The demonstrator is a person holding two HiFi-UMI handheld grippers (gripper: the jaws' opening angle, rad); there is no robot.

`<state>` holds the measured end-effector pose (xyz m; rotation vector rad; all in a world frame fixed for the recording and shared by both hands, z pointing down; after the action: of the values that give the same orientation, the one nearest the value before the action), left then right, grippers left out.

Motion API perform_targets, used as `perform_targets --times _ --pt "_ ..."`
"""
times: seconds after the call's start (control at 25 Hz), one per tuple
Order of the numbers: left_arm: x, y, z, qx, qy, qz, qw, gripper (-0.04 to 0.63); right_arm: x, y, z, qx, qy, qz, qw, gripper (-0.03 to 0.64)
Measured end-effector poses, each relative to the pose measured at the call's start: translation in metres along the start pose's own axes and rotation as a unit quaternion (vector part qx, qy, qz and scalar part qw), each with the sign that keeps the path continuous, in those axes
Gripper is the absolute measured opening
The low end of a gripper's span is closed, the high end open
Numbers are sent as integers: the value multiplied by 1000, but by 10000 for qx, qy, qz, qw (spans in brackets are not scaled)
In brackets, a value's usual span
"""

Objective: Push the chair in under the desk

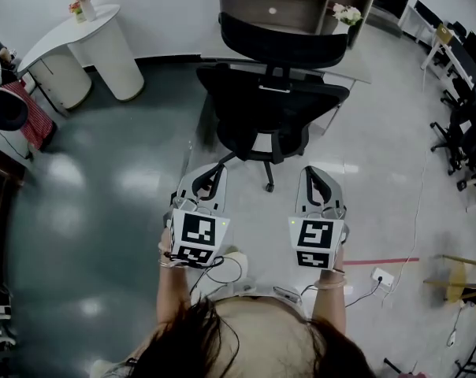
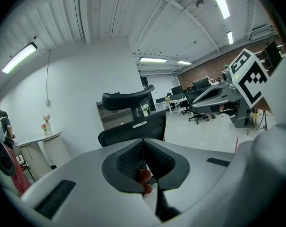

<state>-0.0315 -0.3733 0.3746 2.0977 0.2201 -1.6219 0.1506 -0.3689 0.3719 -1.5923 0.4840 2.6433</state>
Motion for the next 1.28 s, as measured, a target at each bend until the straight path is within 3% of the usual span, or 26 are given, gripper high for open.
perform_targets --times 0.2,0.8,1.28 --pt "-3 -14 -29 52 -136 6 9999 17 -16 -25 -1 100 -163 21 9998 25" --pt "-13 -63 -98 320 203 205 9991 17 -37 -97 -9 210 -530 -362 9977 23" --pt "-11 -96 -130 347 250 198 9989 17 -52 -138 -13 -26 -515 -461 9976 23"
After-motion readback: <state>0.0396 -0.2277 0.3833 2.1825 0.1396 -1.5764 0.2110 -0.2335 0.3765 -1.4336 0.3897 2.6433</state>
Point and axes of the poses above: the fingertips, and each gripper's own axes: y forward along the fingers, z to its left, x out of its top, the point moved 2 cm from there along -y, backward along the fingers, and after that the axes turned 7 degrees about -y, right-handed, at the moved point
